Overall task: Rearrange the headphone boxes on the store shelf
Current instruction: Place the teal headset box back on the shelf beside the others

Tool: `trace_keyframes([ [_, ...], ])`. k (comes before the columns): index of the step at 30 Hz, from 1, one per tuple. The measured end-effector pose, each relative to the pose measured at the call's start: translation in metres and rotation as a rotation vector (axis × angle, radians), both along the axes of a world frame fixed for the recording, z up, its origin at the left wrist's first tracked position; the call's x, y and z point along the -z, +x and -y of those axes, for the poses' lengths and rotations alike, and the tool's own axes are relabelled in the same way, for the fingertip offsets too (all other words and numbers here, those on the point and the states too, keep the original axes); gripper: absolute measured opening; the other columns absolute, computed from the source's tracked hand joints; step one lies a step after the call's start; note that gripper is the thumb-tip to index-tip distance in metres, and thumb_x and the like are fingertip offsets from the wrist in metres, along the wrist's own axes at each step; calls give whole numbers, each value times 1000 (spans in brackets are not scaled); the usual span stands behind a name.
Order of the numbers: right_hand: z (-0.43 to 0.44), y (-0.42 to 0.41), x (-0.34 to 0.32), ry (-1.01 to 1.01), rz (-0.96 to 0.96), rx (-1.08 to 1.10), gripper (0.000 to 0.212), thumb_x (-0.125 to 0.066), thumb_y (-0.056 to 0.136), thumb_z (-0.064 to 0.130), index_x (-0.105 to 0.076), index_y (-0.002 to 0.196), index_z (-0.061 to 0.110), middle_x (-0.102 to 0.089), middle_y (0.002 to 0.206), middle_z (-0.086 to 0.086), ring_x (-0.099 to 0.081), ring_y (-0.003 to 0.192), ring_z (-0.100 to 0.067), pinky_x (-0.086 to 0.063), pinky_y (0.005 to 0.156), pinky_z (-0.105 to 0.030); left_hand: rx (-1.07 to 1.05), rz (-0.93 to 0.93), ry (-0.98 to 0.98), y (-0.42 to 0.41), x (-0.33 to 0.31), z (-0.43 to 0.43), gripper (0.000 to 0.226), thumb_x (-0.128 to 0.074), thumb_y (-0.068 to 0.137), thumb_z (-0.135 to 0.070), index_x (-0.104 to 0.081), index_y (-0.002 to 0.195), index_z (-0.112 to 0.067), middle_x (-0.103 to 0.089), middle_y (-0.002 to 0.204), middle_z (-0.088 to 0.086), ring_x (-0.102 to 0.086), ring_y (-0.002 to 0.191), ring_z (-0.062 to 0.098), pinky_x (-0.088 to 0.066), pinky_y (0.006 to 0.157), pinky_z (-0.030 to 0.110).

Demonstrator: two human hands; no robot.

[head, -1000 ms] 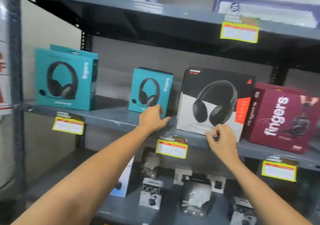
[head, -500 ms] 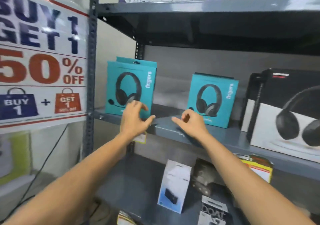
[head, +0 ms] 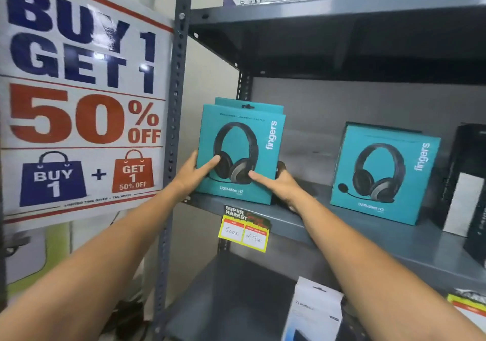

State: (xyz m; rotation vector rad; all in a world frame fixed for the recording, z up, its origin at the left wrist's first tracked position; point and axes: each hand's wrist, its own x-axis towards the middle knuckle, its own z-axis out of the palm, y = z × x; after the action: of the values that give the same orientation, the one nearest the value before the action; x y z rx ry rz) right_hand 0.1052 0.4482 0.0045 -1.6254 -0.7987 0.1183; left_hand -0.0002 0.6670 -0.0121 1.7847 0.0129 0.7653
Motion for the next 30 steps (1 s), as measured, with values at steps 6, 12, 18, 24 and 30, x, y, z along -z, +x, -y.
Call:
trace_keyframes([
  [6, 7, 2, -6, 98, -76, 68, 57, -82, 62, 53, -61, 104, 21, -75, 99, 3, -73, 83, -10, -57, 73, -26, -45, 8, -42, 14, -16, 15, 55, -60, 80, -65, -50, 119, -27, -67, 98, -14, -72, 69, -3, -51, 51, 10],
  [12, 22, -9, -2, 29, -25, 71, 69, -83, 65, 48, -55, 120, 18, -70, 112, -1, -70, 94, -15, -58, 78, -27, 50, -20, 37, 7, -9, 10, 76, -65, 70, -71, -41, 131, -31, -65, 122, -5, -68, 99, 8, -57, 78, 26],
  [18, 105, -16, -1, 80, 60, 172, 87, -92, 44, 51, -60, 119, 22, -76, 102, 7, -71, 92, -10, -57, 69, -21, 272, -51, 210, 17, -11, 58, 123, -71, 48, -82, -30, 148, -24, -60, 137, -3, -64, 116, 13, -53, 100, 39],
  [24, 220, -15, -3, 226, 104, 376, 69, -89, 50, 40, -65, 111, 19, -74, 109, -6, -72, 93, -19, -58, 72, -28, 437, -26, 260, 59, -28, 177, 88, -74, 76, -53, -32, 144, -15, -65, 121, -10, -68, 94, -7, -57, 78, 18],
  [30, 255, -15, 4, 177, 126, 617, 96, -84, 45, 64, -56, 125, 17, -52, 134, -12, -59, 113, -27, -49, 98, -48, 499, -57, 316, 84, -23, 231, 64, -66, 90, -38, -40, 142, -13, -59, 137, 4, -61, 119, 19, -49, 105, 43],
])
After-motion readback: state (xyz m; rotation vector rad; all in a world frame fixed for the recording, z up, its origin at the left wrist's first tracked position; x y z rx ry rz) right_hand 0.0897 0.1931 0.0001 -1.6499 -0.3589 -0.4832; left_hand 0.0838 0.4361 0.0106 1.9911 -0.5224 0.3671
